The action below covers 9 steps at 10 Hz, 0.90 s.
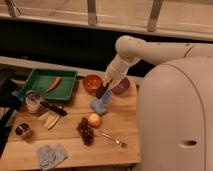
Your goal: Wipe purple bowl with eraser
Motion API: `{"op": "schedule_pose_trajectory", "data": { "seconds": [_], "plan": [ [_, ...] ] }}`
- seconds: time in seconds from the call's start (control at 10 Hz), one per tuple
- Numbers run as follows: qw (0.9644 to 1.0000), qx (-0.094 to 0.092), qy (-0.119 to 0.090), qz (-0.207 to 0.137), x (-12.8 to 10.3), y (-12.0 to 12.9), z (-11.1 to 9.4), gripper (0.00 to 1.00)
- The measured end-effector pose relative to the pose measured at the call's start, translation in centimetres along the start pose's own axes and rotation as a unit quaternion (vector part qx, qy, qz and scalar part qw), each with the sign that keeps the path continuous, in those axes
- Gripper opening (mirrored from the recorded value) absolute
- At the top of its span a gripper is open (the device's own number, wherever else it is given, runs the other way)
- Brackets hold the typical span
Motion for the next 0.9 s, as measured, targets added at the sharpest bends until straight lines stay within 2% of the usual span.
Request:
{"op": "schedule_pose_trajectory", "data": {
  "seconds": [0.2,0.3,0.5,0.6,0.9],
  "plan": [
    [0.9988,-0.033,-0.026,0.024,-0.9,-2.4,-1.8,0.0],
    [0.9968,-0.057,-0.042,0.038,-1.4,-2.7,-2.4,0.0],
    [0.9897,-0.098,-0.08,0.067,-2.2,-3.7,-3.8,0.0],
    [0.9874,-0.108,-0.09,0.073,-2.4,-3.8,-4.2,0.0],
    [0.987,-0.11,-0.091,0.073,-2.4,-3.7,-4.1,0.0]
  ]
}}
